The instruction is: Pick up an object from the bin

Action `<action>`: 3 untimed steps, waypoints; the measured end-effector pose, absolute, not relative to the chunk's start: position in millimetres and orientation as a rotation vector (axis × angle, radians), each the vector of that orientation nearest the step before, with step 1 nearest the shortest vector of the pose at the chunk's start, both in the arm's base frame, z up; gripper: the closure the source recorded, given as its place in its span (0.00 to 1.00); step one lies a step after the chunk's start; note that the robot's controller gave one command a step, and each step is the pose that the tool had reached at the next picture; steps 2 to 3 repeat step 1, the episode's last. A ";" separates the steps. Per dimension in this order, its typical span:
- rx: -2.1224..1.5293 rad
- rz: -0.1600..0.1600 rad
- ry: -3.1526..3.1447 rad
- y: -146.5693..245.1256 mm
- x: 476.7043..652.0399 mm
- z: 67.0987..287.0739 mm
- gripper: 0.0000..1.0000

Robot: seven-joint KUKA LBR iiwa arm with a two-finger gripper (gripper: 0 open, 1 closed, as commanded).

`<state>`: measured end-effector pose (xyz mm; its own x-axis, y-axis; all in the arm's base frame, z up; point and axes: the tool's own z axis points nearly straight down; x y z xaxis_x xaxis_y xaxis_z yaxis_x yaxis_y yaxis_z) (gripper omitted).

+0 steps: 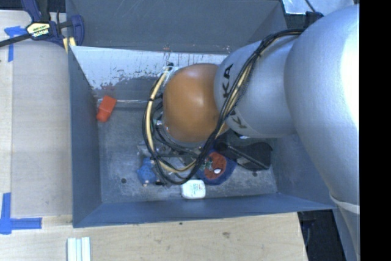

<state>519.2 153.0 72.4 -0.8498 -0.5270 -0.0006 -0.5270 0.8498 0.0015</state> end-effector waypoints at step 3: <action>-0.890 0.001 3.001 168.0 497.9 230.0 1.00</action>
Offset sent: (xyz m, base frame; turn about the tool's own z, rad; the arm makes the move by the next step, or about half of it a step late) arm -0.0229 0.0144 0.1527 -0.0220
